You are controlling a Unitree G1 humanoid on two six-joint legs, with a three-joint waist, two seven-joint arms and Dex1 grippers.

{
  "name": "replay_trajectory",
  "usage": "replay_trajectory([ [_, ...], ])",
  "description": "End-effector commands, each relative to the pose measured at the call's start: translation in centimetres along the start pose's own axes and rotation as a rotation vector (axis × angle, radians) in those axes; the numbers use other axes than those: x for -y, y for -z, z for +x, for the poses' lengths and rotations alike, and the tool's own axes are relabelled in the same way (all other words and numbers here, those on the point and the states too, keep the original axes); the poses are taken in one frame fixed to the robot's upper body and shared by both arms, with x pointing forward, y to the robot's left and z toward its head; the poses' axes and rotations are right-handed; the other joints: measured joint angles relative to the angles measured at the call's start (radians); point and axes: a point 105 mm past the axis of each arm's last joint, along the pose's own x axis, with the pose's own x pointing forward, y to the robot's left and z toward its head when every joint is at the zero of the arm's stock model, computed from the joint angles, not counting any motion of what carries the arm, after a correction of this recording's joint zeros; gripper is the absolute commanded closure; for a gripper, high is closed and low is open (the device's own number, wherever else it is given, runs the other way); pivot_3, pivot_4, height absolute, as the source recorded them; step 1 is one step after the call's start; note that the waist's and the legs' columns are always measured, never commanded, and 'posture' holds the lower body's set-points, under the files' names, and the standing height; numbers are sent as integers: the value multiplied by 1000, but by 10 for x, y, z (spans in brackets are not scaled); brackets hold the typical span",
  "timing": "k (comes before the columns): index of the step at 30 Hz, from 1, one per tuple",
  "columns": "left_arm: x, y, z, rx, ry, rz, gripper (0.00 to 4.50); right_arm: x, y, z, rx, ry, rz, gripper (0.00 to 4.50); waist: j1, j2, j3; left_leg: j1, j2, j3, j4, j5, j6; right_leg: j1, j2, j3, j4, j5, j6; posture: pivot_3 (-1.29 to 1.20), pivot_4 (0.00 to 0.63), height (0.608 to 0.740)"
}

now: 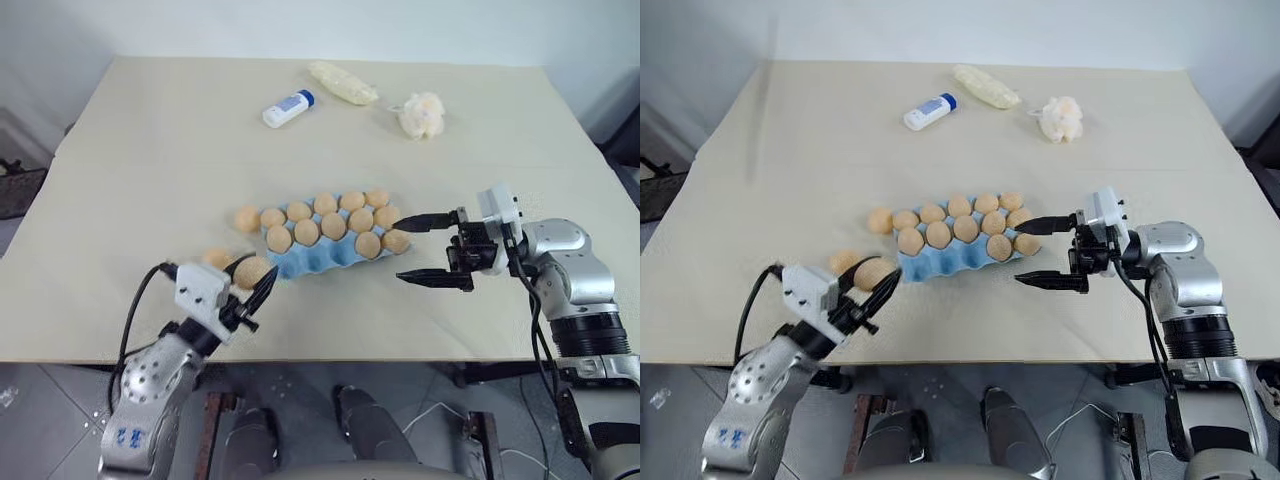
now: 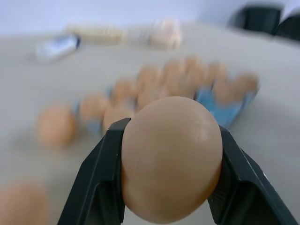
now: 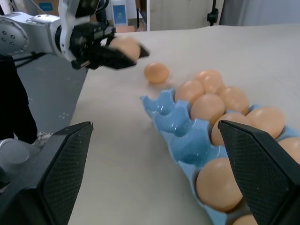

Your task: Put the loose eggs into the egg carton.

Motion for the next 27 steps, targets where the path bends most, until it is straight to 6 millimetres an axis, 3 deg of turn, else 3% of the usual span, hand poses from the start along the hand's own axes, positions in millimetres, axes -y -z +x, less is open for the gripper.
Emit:
replay_trajectory([
  [1,4,-8,16,50,51,-11,2755,-1,-10,-8,9,28,-42,0,0,0,0,0,0,0,0,0,0,0,0,0,0,2,4,0,150,740],
  [6,8,-2,44,26,134,-19,2755,-2,-10,-11,5,60,-48,0,-3,0,0,0,0,1,0,0,0,0,0,0,0,7,13,0,150,740],
  [14,17,11,86,2,243,-43,2755,-7,-7,-14,-2,117,-46,0,0,0,0,0,-1,0,0,0,0,0,0,0,1,7,13,0,150,740],
  [20,25,17,107,10,331,-27,2755,-13,-8,-19,-3,159,-46,0,5,0,0,0,-1,0,0,0,0,0,1,0,1,7,14,0,150,740],
  [27,36,17,117,29,413,-18,2755,-16,-9,-23,-6,194,-48,0,3,0,0,0,-1,0,-1,0,0,0,1,1,1,8,14,0,150,740],
])
